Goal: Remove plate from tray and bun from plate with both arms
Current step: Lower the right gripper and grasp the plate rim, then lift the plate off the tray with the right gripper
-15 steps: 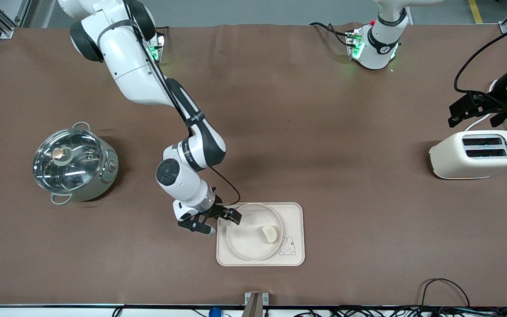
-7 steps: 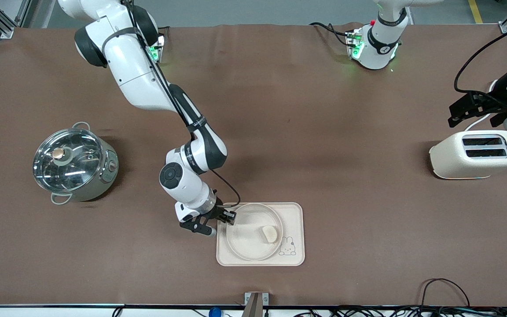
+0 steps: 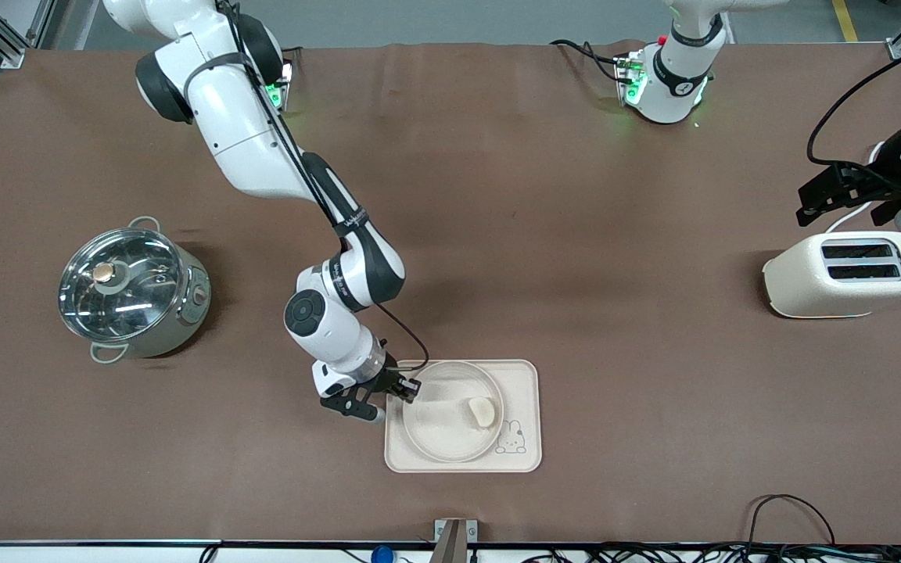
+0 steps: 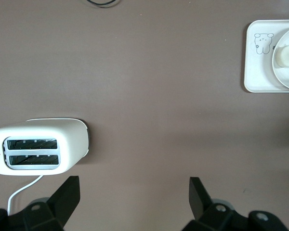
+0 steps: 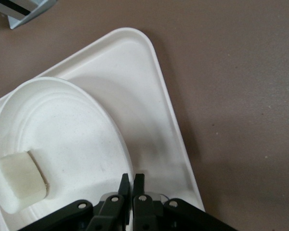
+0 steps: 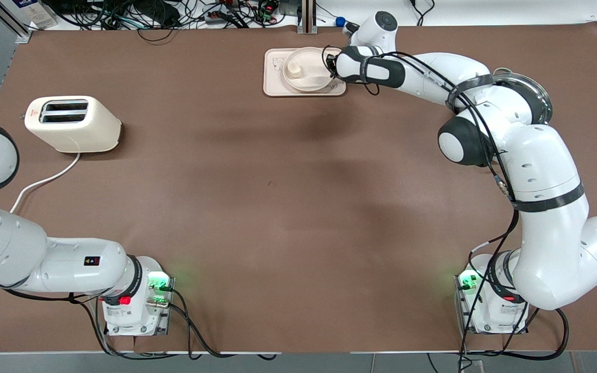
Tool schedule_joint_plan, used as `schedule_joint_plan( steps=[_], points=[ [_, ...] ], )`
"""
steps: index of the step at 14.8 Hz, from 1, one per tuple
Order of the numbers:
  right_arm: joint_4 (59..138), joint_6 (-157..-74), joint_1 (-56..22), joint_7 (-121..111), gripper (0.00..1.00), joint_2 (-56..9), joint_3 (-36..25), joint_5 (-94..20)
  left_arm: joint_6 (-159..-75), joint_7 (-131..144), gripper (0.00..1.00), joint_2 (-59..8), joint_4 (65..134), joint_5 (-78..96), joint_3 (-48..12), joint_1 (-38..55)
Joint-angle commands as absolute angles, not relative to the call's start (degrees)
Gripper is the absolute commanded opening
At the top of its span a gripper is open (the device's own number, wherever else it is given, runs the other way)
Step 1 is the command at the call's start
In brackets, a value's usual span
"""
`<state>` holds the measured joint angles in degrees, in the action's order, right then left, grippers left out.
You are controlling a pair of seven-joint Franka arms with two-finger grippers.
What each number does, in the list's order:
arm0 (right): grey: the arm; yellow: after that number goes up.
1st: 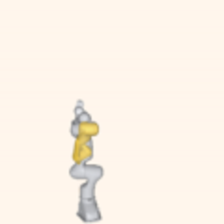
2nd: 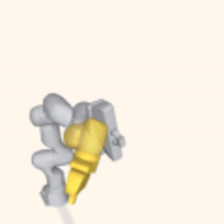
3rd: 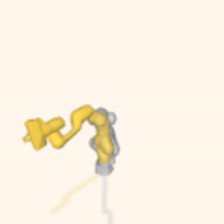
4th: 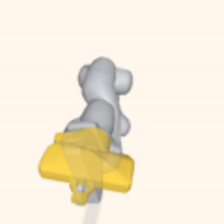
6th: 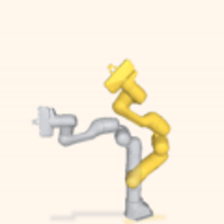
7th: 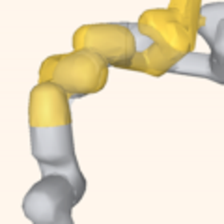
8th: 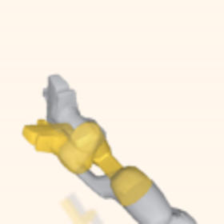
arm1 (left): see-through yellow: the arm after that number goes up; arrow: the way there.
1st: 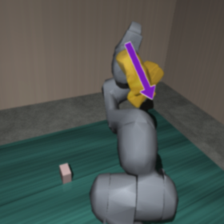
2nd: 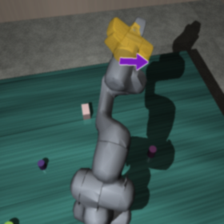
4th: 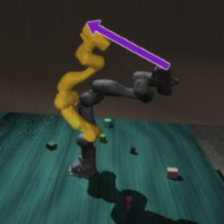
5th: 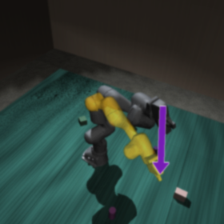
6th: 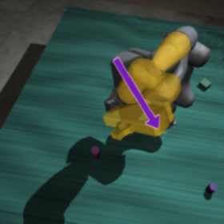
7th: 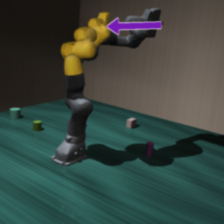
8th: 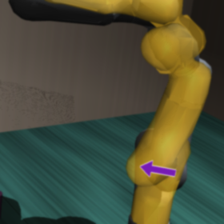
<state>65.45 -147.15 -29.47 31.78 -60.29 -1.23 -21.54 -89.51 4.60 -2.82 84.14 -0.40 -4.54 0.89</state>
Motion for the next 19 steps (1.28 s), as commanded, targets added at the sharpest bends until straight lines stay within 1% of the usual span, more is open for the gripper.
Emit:
schedule_joint_plan(
  steps=[1, 6, 8, 10, 12, 14, 17, 19],
  points=[
    [70.1, -146.3, -27.3, 31.6, 0.0, -55.3, 2.2, -22.7, -88.9, 4.7, 1.0, -2.9, 83.5, -0.4, -4.4, 1.0],
    [90.3, -146.8, -20.8, 27.9, 0.0, -40.1, 9.4, -22.7, -88.9, 4.7, 1.0, -3.0, 83.5, -0.4, -4.4, 1.1],
    [98.0, -146.7, -20.1, 27.2, 0.0, -34.3, 10.4, -22.7, -88.8, 4.7, 1.0, -3.0, 83.6, -0.4, -4.5, 1.2],
    [104.3, -146.2, -20.3, 26.9, 0.0, -30.5, 11.7, -22.7, -88.7, 4.8, 1.0, -3.0, 83.6, -0.4, -4.7, 1.2],
    [108.4, -147.2, -20.5, 26.3, 0.0, -29.6, 13.4, -22.7, -86.8, 5.0, 1.0, -3.0, 83.6, -0.4, -4.7, 1.3],
    [110.5, -149.0, -20.8, 26.1, 0.0, -29.5, 13.8, -22.7, -86.5, 5.0, 1.0, -2.9, 83.9, 0.0, -4.7, 1.3],
    [112.6, -155.5, -22.7, 26.1, 0.0, -30.2, 13.8, -22.7, -86.2, 6.3, 1.0, -2.0, 85.7, 0.5, -5.2, 1.6],
    [112.4, -157.0, -22.7, 26.1, 0.02, -31.1, 13.8, -22.7, -86.2, 12.8, 1.0, -0.6, 88.1, 1.0, -8.5, 1.7]
  ],
)
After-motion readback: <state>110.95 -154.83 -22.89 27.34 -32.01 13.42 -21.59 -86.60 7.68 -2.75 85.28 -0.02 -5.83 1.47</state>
